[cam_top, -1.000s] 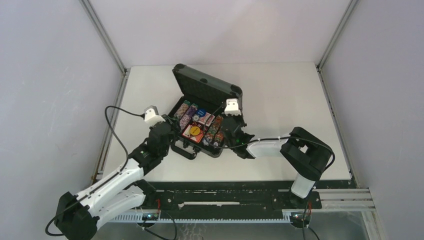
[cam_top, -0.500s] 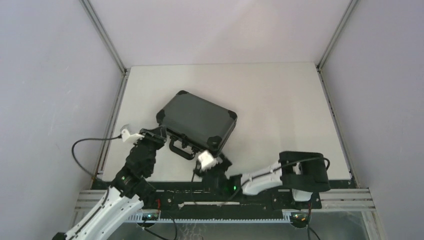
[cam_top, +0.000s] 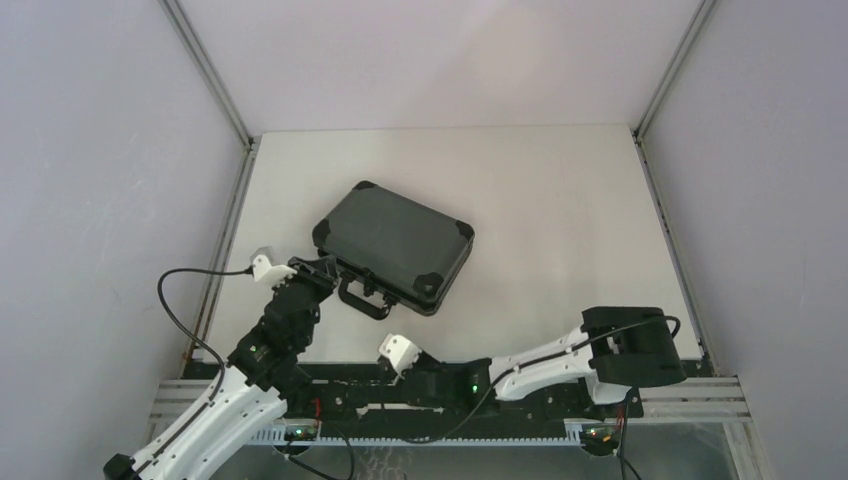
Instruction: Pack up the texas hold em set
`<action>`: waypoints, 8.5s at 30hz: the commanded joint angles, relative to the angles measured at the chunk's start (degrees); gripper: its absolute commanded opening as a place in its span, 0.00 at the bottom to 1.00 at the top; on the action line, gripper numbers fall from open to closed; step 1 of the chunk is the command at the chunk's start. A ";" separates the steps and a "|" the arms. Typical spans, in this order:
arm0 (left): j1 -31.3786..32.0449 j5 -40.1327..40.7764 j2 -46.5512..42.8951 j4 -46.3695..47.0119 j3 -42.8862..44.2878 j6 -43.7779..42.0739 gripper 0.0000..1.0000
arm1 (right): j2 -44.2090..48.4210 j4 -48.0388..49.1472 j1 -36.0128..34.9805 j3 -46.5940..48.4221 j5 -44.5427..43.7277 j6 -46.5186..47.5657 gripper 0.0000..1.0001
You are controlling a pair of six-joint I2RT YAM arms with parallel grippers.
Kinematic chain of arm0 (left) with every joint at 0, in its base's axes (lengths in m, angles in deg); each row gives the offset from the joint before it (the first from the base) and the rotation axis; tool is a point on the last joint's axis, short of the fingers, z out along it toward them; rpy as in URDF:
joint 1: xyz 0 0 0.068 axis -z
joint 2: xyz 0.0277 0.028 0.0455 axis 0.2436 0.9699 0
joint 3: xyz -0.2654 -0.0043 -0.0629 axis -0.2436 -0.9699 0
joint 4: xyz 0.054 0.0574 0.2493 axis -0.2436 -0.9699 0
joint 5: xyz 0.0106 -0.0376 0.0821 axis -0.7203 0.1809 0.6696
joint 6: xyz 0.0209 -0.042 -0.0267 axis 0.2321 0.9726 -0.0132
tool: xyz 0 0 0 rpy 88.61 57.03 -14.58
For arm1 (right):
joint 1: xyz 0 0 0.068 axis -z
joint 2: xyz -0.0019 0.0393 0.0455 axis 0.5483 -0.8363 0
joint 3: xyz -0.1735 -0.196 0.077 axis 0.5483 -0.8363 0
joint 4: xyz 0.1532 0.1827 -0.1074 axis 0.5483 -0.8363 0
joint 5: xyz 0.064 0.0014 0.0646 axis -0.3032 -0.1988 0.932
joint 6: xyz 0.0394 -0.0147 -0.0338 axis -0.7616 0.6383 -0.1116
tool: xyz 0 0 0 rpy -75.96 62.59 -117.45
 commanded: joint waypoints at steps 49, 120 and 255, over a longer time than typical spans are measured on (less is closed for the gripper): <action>-0.17 5.07 8.58 7.18 1.18 -7.71 0.36 | 19.73 2.39 50.91 13.06 36.04 9.26 0.00; -0.99 -4.84 24.77 14.31 2.36 -5.56 0.33 | 2.49 15.83 45.17 1.70 35.32 -0.30 0.23; -12.88 -18.26 49.81 32.02 10.80 -3.80 0.58 | 8.56 22.74 42.97 -0.71 28.91 3.27 0.10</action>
